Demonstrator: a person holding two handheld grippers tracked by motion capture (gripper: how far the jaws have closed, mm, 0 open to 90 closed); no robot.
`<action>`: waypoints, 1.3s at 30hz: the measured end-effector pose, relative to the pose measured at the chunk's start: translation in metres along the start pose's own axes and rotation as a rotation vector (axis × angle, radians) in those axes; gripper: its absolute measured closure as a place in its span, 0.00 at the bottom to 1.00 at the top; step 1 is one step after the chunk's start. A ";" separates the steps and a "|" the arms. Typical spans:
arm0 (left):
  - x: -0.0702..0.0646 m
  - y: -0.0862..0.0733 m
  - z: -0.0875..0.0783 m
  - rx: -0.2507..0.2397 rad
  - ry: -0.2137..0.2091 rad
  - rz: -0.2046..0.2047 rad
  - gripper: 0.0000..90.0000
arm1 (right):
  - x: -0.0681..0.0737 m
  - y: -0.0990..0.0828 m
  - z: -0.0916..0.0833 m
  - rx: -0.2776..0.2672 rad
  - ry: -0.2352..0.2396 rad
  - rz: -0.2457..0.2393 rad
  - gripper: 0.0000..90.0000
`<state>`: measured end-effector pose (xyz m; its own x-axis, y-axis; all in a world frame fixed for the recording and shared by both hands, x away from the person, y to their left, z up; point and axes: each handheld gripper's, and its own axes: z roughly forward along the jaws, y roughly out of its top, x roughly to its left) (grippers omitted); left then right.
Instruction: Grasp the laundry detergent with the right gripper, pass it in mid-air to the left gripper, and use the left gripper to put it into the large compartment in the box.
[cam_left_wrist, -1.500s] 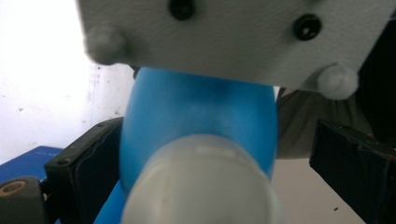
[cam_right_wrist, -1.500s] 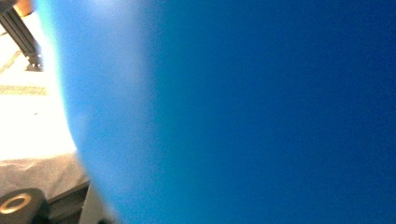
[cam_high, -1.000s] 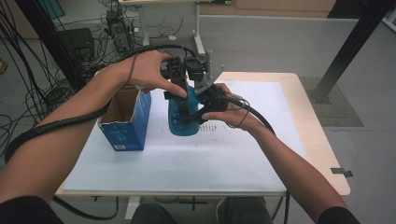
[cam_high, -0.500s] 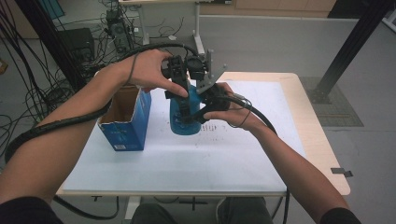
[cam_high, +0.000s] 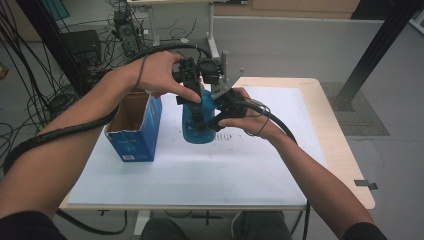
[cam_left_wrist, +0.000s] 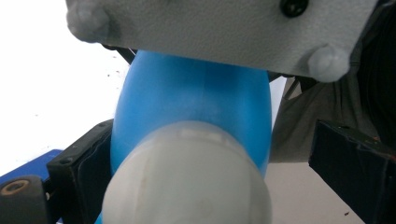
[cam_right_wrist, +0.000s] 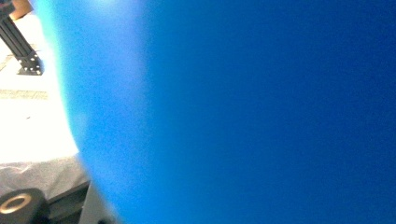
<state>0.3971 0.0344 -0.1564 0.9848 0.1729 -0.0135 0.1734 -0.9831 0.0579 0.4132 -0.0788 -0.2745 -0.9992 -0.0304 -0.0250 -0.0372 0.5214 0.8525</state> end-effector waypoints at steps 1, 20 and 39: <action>0.000 0.000 0.000 0.000 -0.001 -0.001 0.07 | 0.000 0.000 0.000 0.000 0.000 0.001 0.49; -0.003 0.001 -0.003 -0.008 0.010 -0.001 0.07 | 0.000 0.000 -0.004 -0.003 -0.010 -0.007 0.49; -0.003 -0.002 -0.004 -0.014 0.014 0.000 0.07 | -0.001 0.001 -0.002 -0.003 -0.013 -0.009 0.49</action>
<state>0.3935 0.0356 -0.1523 0.9848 0.1740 0.0003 0.1735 -0.9822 0.0720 0.4138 -0.0795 -0.2723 -0.9989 -0.0243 -0.0395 -0.0463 0.5182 0.8540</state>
